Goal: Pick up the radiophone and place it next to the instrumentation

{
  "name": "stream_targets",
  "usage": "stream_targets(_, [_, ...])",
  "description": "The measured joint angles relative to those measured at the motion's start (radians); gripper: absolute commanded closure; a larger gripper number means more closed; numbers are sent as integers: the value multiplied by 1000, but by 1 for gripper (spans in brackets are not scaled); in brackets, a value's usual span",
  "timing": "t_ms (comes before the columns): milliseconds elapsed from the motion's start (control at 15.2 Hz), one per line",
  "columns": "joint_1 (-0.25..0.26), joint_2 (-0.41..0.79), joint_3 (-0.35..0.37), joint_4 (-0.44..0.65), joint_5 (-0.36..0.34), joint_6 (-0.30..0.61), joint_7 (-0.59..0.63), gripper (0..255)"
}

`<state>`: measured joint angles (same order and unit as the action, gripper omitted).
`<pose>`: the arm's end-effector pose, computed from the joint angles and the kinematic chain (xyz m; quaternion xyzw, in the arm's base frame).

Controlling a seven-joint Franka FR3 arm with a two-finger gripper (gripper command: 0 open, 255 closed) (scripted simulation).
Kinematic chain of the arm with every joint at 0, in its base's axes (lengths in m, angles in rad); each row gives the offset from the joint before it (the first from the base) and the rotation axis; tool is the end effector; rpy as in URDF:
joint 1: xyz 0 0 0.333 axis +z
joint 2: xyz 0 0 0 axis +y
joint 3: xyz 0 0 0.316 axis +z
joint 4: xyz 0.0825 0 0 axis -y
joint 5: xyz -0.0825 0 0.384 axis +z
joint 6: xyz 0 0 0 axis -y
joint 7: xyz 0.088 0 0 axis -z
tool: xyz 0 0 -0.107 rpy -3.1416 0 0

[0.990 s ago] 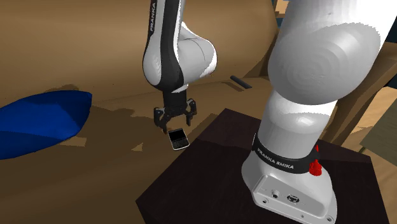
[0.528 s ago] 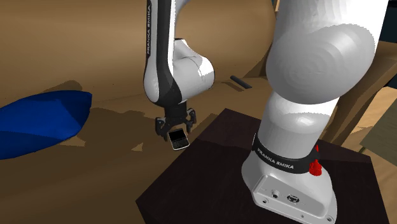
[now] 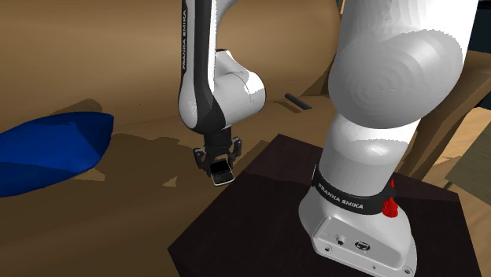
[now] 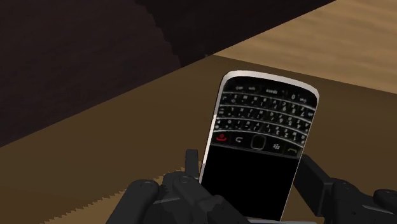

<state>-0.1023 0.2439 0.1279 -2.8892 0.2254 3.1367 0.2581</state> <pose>0.3289 -0.0061 0.1299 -0.9733 0.2288 0.0013 0.0161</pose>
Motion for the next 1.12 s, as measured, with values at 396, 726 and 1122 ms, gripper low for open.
stream_targets(396, [0, 0, 0, 0, 0, 0, 0, 255])
stream_targets(726, [6, -28, -4, -8, -1, -21, 3, 255])
stream_targets(1122, [41, -162, -45, -34, -35, -129, 35, 255])
